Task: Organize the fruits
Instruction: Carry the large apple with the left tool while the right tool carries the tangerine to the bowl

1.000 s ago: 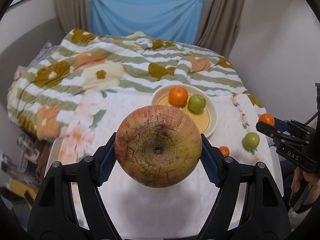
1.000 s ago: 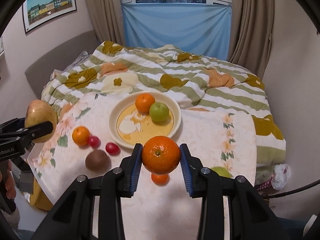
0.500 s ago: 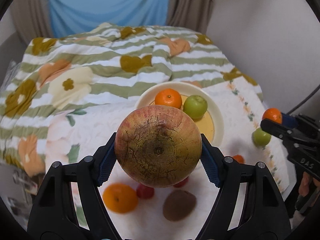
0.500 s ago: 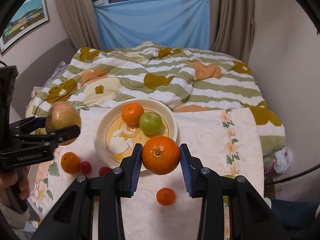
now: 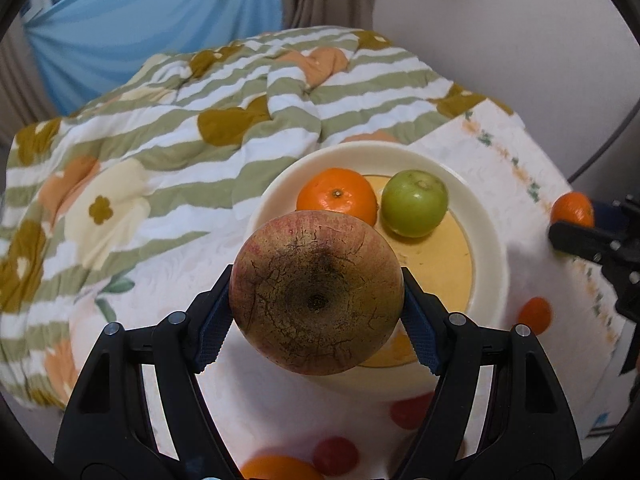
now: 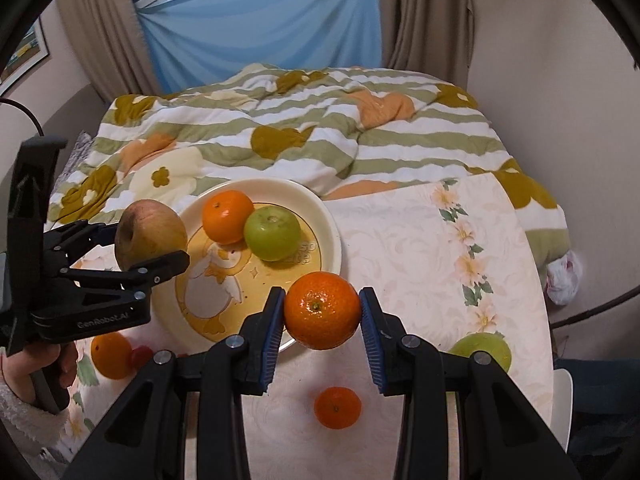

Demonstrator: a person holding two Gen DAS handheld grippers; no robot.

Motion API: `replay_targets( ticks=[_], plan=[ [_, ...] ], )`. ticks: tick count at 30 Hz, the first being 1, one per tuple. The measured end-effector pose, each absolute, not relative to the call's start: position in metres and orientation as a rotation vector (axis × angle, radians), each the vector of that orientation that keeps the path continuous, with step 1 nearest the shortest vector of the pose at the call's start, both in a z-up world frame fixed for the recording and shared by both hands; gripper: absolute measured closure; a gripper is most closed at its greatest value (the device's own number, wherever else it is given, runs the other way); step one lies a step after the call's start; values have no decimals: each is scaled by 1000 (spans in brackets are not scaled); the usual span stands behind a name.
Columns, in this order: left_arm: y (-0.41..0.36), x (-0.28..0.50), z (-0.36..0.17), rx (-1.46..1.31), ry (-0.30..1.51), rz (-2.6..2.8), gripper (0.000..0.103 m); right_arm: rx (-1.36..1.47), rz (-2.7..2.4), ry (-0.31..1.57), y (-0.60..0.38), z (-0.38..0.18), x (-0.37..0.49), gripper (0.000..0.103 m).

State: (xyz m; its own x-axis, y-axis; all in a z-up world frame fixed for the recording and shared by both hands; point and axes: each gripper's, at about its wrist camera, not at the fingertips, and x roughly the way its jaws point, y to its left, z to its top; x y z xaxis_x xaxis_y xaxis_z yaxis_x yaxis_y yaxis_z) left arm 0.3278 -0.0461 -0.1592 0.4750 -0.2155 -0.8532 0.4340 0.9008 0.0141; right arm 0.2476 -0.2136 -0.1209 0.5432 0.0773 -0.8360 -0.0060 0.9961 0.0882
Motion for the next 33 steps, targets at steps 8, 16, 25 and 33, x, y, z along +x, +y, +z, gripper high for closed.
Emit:
replay_targets(
  ticks=[8, 16, 25, 33],
  plan=[
    [-58, 336, -176, 346, 988, -424, 20, 84, -4, 1018, -214, -131, 254, 69],
    [-63, 336, -181, 414, 959, -445, 15, 101, -36, 1021, -215, -133, 252, 69],
    [-50, 334, -155, 356, 941, -385, 0, 93, -28, 1016, -215, -129, 250, 69],
    [-7, 324, -129, 226, 968, -245, 0, 98, 55, 994, -218, -121, 260, 69]
  ],
)
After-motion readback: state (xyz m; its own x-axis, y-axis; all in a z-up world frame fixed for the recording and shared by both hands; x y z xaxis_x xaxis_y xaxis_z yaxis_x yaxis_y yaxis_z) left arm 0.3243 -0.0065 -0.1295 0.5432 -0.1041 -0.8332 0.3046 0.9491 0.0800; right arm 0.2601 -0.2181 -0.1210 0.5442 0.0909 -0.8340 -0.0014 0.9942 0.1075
